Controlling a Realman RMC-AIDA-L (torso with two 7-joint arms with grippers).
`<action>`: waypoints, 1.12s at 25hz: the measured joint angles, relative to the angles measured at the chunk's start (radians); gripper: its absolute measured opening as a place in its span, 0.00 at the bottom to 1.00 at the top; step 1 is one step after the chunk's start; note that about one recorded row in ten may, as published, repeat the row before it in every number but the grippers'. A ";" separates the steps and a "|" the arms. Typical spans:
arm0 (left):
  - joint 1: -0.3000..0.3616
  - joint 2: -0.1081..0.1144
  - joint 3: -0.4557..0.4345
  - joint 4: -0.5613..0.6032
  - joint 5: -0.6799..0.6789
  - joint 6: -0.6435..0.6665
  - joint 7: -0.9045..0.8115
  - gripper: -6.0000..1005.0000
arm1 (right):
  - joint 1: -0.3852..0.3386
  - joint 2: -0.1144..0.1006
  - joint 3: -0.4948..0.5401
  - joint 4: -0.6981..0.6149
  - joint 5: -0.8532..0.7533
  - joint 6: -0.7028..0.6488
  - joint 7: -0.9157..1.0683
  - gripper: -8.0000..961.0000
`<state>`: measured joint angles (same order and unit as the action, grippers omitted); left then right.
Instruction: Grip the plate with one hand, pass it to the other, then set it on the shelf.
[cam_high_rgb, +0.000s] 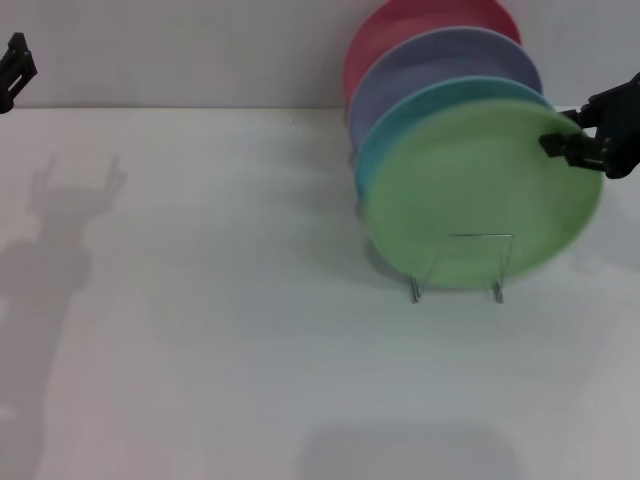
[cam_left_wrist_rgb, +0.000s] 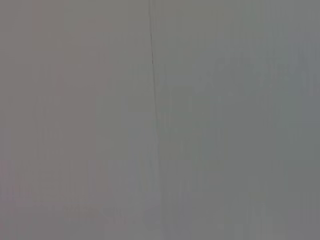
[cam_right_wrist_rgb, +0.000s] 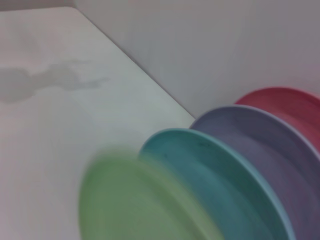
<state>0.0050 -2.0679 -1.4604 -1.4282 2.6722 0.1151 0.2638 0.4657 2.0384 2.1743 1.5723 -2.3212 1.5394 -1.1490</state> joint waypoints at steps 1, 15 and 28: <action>-0.001 0.000 0.000 0.003 0.000 0.004 0.000 0.86 | 0.002 0.001 -0.003 0.000 -0.004 0.000 0.001 0.15; -0.009 0.002 -0.002 0.022 0.000 0.019 0.000 0.86 | 0.020 0.007 0.012 0.105 0.067 0.132 0.119 0.68; 0.001 0.003 -0.008 0.076 0.000 0.144 -0.001 0.86 | -0.196 0.048 0.079 0.027 0.581 -0.262 -0.179 0.68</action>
<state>0.0058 -2.0647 -1.4687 -1.3522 2.6721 0.2592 0.2633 0.2701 2.0864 2.2530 1.5988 -1.7406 1.2770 -1.3283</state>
